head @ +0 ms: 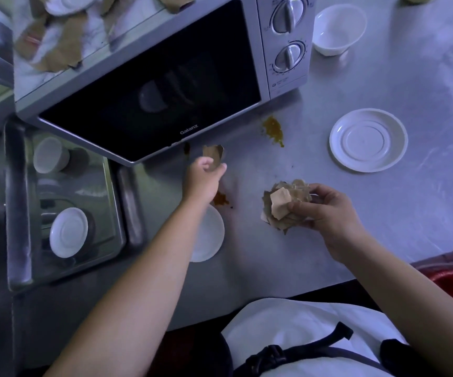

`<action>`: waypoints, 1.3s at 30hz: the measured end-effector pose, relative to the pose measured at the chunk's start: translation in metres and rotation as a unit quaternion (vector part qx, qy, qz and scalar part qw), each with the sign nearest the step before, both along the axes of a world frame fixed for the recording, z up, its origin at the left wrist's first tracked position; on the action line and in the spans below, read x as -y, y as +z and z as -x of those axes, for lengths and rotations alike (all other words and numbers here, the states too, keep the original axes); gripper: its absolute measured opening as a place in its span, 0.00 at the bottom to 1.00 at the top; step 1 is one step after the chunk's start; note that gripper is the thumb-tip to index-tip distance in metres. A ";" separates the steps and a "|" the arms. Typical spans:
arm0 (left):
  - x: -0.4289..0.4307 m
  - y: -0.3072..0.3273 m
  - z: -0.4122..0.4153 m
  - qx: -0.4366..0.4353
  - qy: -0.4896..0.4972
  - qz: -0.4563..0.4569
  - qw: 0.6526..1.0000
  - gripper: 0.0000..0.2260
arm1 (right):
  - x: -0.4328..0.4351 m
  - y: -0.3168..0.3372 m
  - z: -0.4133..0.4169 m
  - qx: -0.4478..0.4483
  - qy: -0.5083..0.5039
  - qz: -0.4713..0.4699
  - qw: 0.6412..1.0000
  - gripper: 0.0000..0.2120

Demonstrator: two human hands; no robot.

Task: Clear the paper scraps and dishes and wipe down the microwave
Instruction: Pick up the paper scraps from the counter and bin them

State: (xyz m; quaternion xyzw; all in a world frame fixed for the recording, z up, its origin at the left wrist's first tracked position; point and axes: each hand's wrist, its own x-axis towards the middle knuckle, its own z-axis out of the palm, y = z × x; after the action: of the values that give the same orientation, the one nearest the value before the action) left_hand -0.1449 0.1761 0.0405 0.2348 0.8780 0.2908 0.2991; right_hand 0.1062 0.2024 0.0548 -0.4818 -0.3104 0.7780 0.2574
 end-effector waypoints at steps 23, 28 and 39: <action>0.010 0.011 -0.033 0.078 0.112 -0.105 0.985 0.10 | -0.003 -0.006 -0.050 -0.087 -0.024 -0.011 0.996 0.14; 0.051 0.047 -0.077 0.189 0.053 -0.112 0.974 0.05 | -0.007 0.016 -0.032 -0.119 0.097 -0.079 0.985 0.18; 0.105 0.095 -0.095 0.366 0.032 -0.171 0.914 0.11 | 0.030 0.042 -0.006 -0.052 0.156 -0.166 0.972 0.10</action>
State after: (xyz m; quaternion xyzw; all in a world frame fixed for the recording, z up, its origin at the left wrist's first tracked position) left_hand -0.0499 0.0713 0.1357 0.1317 0.6508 0.5117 0.5453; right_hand 0.1119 0.1726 0.0967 -0.3368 -0.4927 0.7702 0.2251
